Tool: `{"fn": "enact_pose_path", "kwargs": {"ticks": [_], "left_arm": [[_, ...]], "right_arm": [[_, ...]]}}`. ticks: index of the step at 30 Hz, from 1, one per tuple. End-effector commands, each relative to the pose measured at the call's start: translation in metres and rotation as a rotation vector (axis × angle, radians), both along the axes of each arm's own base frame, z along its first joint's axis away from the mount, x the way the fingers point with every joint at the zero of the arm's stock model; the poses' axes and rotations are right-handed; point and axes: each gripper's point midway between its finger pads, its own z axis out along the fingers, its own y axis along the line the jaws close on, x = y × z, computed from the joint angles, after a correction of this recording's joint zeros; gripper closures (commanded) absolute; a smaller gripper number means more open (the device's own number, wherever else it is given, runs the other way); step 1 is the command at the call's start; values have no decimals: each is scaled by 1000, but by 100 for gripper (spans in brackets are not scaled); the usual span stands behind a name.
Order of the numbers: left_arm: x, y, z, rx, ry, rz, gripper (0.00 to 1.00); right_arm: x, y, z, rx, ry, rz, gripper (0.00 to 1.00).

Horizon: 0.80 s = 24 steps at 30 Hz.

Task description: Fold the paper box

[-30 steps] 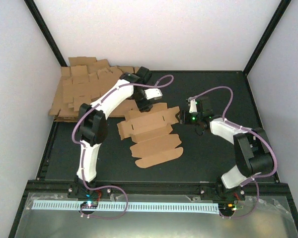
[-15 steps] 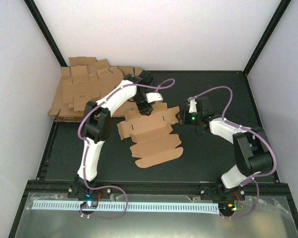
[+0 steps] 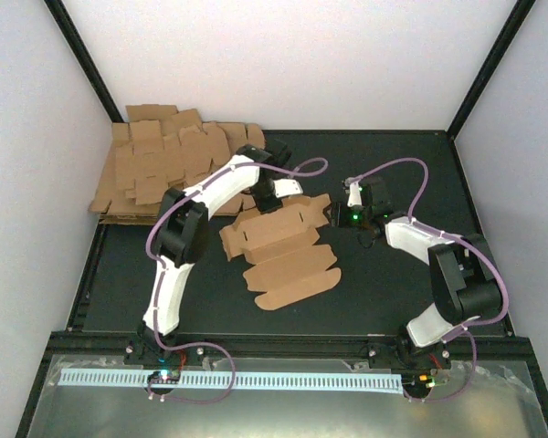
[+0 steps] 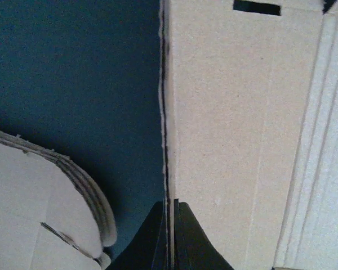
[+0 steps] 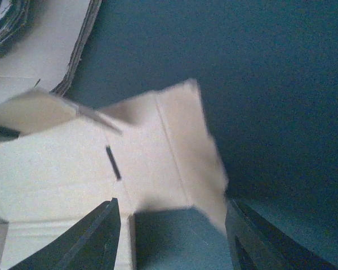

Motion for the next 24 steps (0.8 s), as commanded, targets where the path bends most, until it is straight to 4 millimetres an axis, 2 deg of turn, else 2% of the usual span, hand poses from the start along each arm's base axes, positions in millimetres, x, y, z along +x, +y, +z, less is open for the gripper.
{"fn": "enact_pose_path", "kwargs": {"ticks": [1,6,11,16,18,21,23,24], "left_arm": [[-4,-7,30,59,-180,-9,98],[-8,-9,44,154,-397,-7,98],[-19,-9,55,289,-611,-16,98],[-25,-15,60,326,-779,-11,98],[-29,-16,61,315,-823,-11,98],[-33,-16,67,311,-868,26,99],[-36,-15,71,309,-899,52,99],[-38,-15,72,302,-913,58,99]], "right_arm": [[0,1,15,11,-70,1,45],[-8,-13,35,4,-157,-59,44],[-23,-31,40,-10,-206,-131,44],[-31,-47,45,-36,-234,-193,45],[-33,-44,44,-33,-220,-174,45],[-38,-30,48,6,-199,-93,48],[-43,-22,49,29,-167,-50,50],[-45,-19,51,41,-154,-30,55]]}}
